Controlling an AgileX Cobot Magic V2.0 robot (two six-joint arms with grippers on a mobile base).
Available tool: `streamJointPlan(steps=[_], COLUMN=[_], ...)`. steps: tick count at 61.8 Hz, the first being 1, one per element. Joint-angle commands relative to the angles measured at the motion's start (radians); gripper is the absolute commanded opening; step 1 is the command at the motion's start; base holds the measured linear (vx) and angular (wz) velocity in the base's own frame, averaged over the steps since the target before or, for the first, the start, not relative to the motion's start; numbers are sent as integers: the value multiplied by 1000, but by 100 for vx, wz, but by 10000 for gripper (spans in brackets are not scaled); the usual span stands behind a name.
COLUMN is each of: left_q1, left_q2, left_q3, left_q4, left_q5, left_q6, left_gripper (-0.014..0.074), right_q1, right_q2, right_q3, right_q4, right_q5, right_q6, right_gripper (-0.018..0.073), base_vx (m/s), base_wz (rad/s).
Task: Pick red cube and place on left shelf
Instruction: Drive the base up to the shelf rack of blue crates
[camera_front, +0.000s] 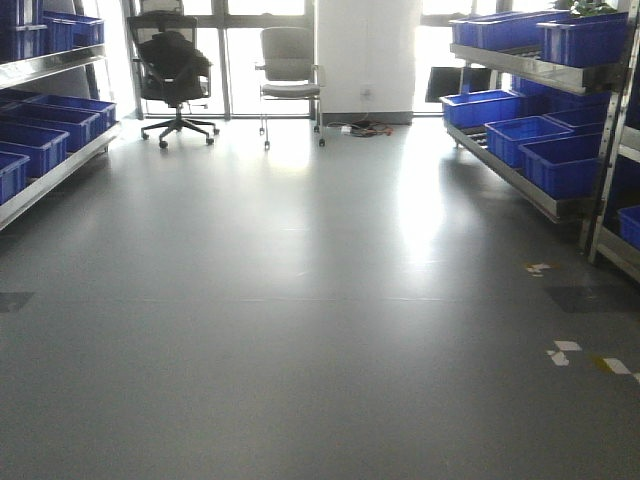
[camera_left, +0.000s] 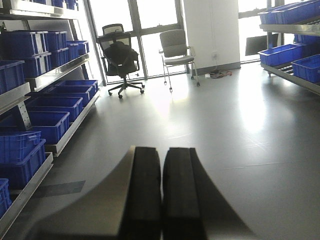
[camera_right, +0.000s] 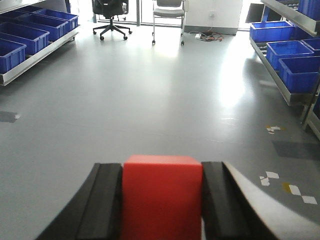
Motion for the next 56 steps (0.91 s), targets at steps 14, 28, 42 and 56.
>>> streamJointPlan(steps=[14,28,42,56], left_q1=[-5,-5,-5,-5], left_q2=[5,5,5,5], left_q3=[22,22,22,22], left_q4=[-5,-5,-5,-5], left_q5=[-89,-89,-89,-89], left_q6=[1,1,1,1], left_gripper=[106,106,106,106], right_q1=[1,1,1,1], right_q2=[7,7,7,7], right_q3=[-30,-30,-30,-30], right_q4=[-14,-14,-14,-14], right_q5=[-84,-84,-84,-84], right_q6=[-2,-2,-2,-2], right_gripper=[57,57,57,57], base_vx=[60,62,60,60], base_wz=[16,21,20,21])
